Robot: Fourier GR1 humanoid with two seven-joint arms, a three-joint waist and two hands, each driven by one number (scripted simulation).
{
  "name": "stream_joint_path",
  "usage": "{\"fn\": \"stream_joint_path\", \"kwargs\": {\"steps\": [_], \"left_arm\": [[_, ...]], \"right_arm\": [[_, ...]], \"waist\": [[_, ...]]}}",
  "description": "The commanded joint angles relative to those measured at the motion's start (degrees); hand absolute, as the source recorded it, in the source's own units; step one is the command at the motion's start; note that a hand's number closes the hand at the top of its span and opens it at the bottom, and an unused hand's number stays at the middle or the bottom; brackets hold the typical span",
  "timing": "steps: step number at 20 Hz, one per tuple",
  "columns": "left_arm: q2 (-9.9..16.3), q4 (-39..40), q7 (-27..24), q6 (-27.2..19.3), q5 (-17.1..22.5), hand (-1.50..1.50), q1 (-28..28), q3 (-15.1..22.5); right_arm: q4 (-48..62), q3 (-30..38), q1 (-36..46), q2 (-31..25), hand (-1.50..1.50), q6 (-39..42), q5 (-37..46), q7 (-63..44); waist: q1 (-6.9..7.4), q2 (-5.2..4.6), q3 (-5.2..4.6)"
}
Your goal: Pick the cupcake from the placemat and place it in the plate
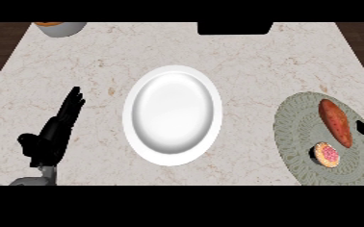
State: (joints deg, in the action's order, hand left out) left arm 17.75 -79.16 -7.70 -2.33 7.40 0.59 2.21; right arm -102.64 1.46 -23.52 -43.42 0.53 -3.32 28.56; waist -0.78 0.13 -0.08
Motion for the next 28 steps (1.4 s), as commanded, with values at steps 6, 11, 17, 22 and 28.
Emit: {"fn": "stream_joint_path", "kwargs": {"steps": [6, 11, 17, 22, 28], "left_arm": [[0.23, 2.1, -0.75, 1.31, -0.55, 0.0, 1.38, -0.83], [-1.81, 3.71, -1.15, 1.22, -1.19, 0.0, 2.07, -1.08], [-2.17, 7.32, -2.44, 2.08, -2.43, 0.0, 4.92, -2.09], [-2.13, 2.82, 0.57, 2.68, -2.88, 0.0, 4.09, -2.34], [-4.23, 2.92, -0.53, 2.92, -4.38, 0.0, 2.05, -2.54]], "right_arm": [[-7.07, 2.11, -3.35, -11.29, -1.5, 5.57, 9.38, -16.19], [-5.95, 0.25, -1.28, -8.05, -1.5, 8.7, 13.71, -21.07], [-5.33, -1.71, 3.0, -5.88, -1.5, 11.9, 20.03, -27.72], [-0.03, -1.18, 7.16, -4.02, -1.5, 16.38, 24.67, -26.92], [6.39, -3.07, 12.27, 3.33, -1.5, 17.52, 31.58, -25.48]], "waist": [[0.47, -0.14, -0.03], [0.61, -0.14, 0.04], [0.68, -0.17, 0.04], [0.76, -0.12, 0.07], [0.85, -0.12, 0.08]]}}
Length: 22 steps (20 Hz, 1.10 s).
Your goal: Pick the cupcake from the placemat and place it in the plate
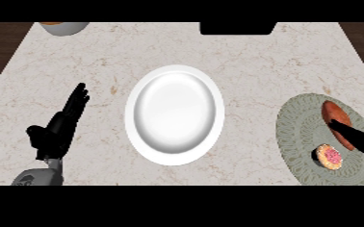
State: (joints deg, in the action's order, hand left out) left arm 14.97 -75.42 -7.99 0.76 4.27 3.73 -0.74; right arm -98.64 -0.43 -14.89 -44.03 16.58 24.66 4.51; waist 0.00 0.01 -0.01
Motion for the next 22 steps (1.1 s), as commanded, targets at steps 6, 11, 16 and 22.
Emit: {"fn": "stream_joint_path", "kwargs": {"steps": [6, 11, 16, 22], "left_arm": [[0.92, -2.43, 1.26, 2.94, 0.64, 0.0, -1.64, -2.71], [0.32, 0.13, 2.06, 3.56, -0.78, 0.0, 2.36, -3.78], [-1.62, -4.4, 3.93, 1.32, -2.14, 0.0, 0.42, -2.46], [-2.24, -5.24, 2.63, 3.02, -2.76, 0.0, -2.75, -2.98]], "right_arm": [[8.17, -3.57, 5.4, 9.01, -1.5, -3.22, 12.82, -0.67], [14.18, -0.09, 6.15, 9.54, -1.5, -2.59, 15.61, 5.46], [12.38, -3.17, 9.47, 10.38, 1.5, 1.93, 16.02, 6.89], [15.38, -0.27, 7.46, 11.34, 1.5, -0.99, 18.7, 13.89]], "waist": [[0.16, 0.01, 0.02], [-0.09, 0.0, 0.01], [0.06, 0.02, 0.01], [-0.13, 0.05, 0.0]]}}
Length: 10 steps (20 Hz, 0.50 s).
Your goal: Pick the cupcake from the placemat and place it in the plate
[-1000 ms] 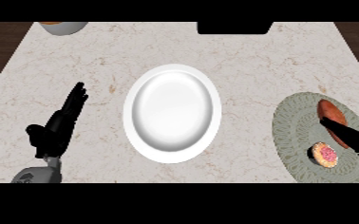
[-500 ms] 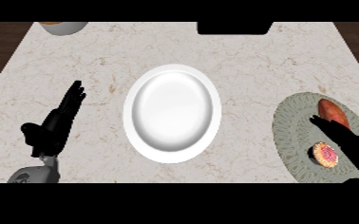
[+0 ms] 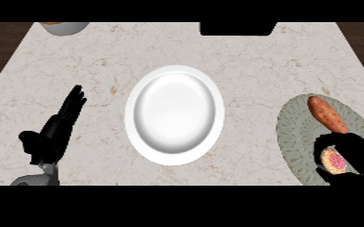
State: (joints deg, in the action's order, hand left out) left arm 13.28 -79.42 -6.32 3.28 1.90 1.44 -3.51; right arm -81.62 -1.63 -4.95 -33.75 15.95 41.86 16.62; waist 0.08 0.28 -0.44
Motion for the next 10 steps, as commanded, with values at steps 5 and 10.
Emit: {"fn": "stream_joint_path", "kwargs": {"steps": [5, 10], "left_arm": [[-0.67, 0.55, -0.67, -1.25, -1.41, 0.0, -0.24, -0.59], [-0.01, -0.74, -0.38, -0.26, -0.15, 0.0, -2.95, -1.47]], "right_arm": [[-7.48, 1.85, -8.65, 9.51, 1.5, -7.58, 3.22, -12.62], [-17.04, 2.32, -19.61, 18.62, 1.5, -21.01, 10.53, -24.2]], "waist": [[-1.77, 0.07, 0.33], [-2.98, 0.48, 0.27]]}}
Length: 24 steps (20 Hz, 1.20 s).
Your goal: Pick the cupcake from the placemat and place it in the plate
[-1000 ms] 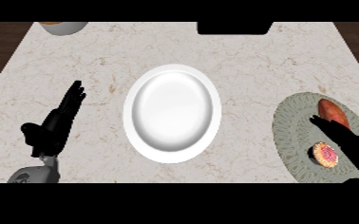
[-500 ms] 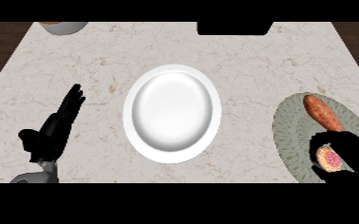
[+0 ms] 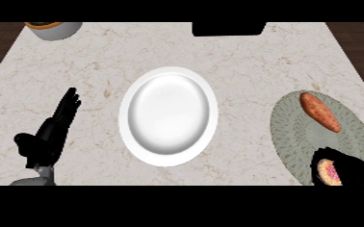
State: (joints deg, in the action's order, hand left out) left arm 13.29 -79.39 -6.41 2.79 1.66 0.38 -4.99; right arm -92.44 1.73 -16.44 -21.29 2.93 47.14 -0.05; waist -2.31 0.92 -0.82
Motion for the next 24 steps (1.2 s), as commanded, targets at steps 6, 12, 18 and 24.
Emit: {"fn": "stream_joint_path", "kwargs": {"steps": [6, 12, 18, 24], "left_arm": [[-0.63, 0.57, 0.62, -0.41, -0.16, 0.0, 1.81, -0.1], [-2.16, -0.43, 3.3, -1.65, -2.07, 0.0, 3.36, 2.07], [-1.46, 0.65, -0.14, 0.13, -0.84, 0.0, 1.23, 0.52], [0.84, 2.23, -1.0, 1.94, -0.97, 0.0, 2.69, -0.68]], "right_arm": [[-32.68, -11.7, -21.91, 12.03, 1.5, -8.82, 13.68, -13.71], [-50.78, -18.75, -28.73, 12.04, 1.5, -6.6, 21.75, -17.41], [-54.78, -24.03, -24.38, 14.42, 1.5, -10.75, 29.07, -19.52], [-52.64, -33.7, -13.66, 18.34, 1.5, -5.21, 37.97, -25.51]], "waist": [[0.12, -0.56, 0.65], [0.88, -0.67, 0.73], [1.62, -0.72, 0.69], [2.37, -0.96, 0.67]]}}
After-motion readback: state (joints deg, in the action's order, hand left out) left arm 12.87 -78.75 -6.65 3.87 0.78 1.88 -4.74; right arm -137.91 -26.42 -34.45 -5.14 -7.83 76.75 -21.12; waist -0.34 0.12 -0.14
